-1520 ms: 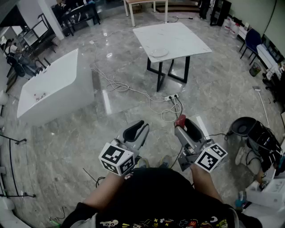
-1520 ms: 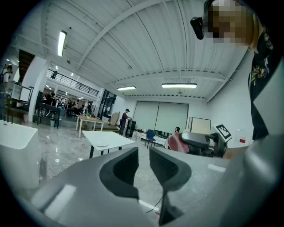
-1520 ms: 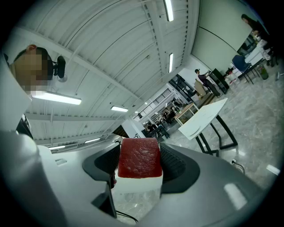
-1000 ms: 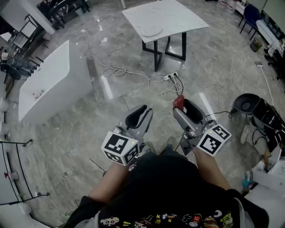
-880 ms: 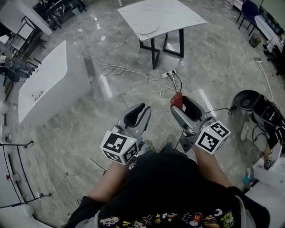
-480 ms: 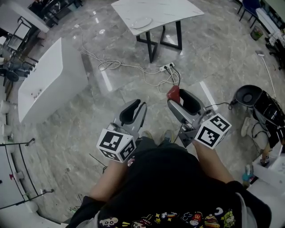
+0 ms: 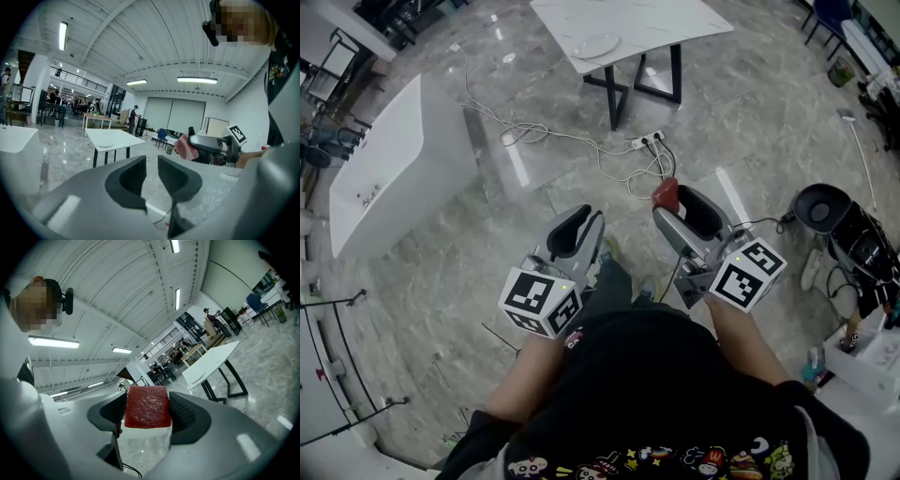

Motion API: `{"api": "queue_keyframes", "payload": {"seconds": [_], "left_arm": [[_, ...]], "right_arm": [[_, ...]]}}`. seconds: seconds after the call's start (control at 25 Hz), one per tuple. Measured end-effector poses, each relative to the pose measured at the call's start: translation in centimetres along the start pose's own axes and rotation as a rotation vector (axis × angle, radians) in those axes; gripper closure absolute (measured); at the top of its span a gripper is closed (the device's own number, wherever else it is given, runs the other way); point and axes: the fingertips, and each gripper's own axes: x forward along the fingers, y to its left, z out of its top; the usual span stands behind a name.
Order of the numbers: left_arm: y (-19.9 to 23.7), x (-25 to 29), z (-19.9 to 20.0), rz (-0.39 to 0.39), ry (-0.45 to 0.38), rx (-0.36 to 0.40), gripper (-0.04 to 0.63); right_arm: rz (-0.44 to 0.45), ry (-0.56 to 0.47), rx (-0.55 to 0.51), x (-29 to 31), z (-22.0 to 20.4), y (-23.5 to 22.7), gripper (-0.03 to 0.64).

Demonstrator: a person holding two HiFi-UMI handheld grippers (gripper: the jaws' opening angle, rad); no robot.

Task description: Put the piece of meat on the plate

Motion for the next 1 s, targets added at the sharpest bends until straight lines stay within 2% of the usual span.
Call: {"api": "queue_keyframes", "payload": {"seconds": [0.24,0.52,0.76,1.0], "left_arm": [[6.1,3.5,2.2,-0.036,0.023,-0.028,0.515],[7.8,4.8,1.9,-0.060,0.036,-0.024,0.515],[11.4,6.8,4.5,-0.100,0.039,-0.004,0.515],[14.2,9.0,7.3,-0.173,0.033,0.032,0.515]], "right_arm": [[-0.028,0.014,0.013,6.7,1.9,-1.3,0.308],[-0.052,-0.017,0.022,8.3,2.1,-2.4,0.308],[-0.086,-0.060,0.001,12.0,4.6,-3.0,0.308],[-0.137,-0.103,-0.005,15.2,6.6,-3.6,0.308]]}}
